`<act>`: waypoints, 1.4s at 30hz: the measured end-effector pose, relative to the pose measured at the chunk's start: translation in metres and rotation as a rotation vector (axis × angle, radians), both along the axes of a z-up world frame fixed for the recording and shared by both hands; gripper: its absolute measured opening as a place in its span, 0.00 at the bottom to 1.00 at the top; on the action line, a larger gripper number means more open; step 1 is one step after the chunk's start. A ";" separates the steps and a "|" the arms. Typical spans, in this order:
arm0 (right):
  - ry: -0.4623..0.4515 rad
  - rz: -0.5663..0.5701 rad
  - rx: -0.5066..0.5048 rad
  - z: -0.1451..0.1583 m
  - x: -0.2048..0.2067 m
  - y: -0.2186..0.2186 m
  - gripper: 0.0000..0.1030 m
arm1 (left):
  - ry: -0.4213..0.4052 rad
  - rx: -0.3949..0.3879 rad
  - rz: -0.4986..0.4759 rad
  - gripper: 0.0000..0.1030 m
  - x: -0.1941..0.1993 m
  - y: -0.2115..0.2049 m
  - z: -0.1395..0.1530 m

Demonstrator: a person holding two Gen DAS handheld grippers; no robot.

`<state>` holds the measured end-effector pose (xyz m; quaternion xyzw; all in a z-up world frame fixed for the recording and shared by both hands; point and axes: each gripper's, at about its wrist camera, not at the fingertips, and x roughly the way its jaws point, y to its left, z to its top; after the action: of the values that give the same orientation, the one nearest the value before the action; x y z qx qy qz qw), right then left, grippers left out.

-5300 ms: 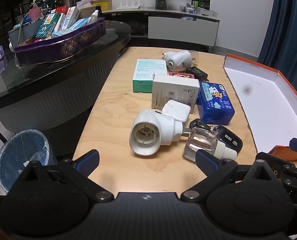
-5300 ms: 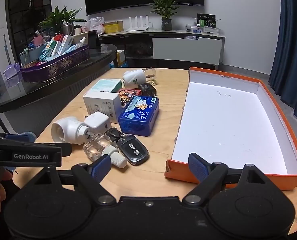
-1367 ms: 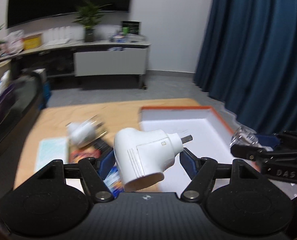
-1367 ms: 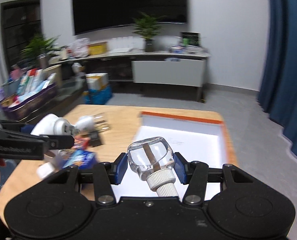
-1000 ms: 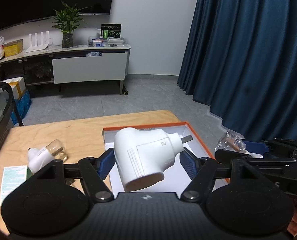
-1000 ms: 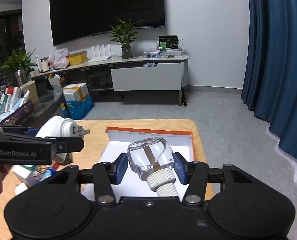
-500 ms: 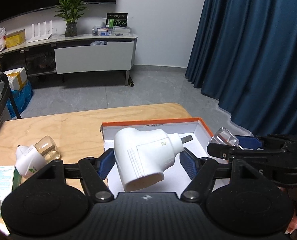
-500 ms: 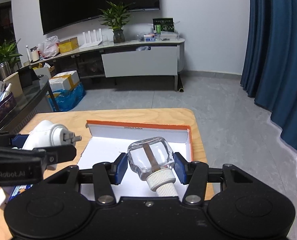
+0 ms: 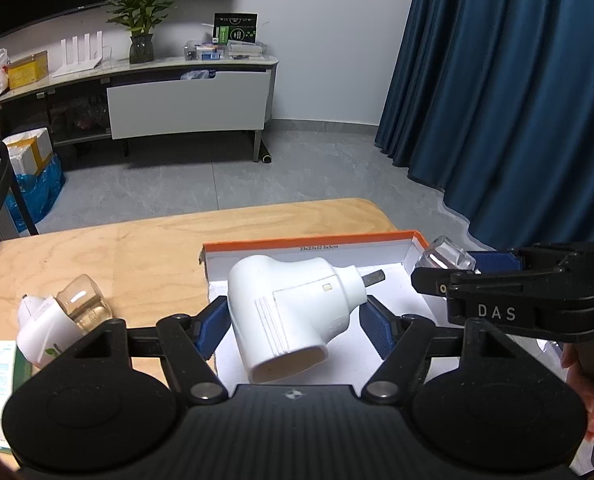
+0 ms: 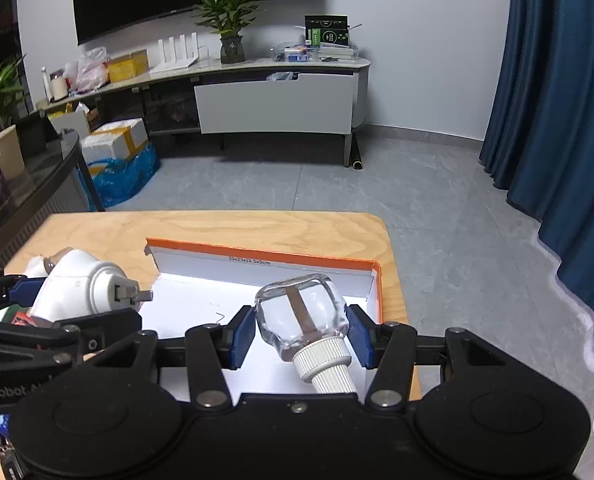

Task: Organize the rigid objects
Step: 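Lower the adapter and bottle into the box and open both tools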

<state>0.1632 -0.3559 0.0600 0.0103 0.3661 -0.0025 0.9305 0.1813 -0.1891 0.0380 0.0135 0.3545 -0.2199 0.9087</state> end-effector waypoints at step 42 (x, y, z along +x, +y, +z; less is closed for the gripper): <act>-0.031 -0.024 0.032 0.000 0.013 0.000 0.59 | 0.012 0.021 -0.013 0.70 0.004 -0.013 -0.011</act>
<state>0.1763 -0.3561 0.0604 0.0297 0.3516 -0.0077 0.9357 0.1857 -0.2022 0.0271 0.0243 0.3620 -0.2221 0.9050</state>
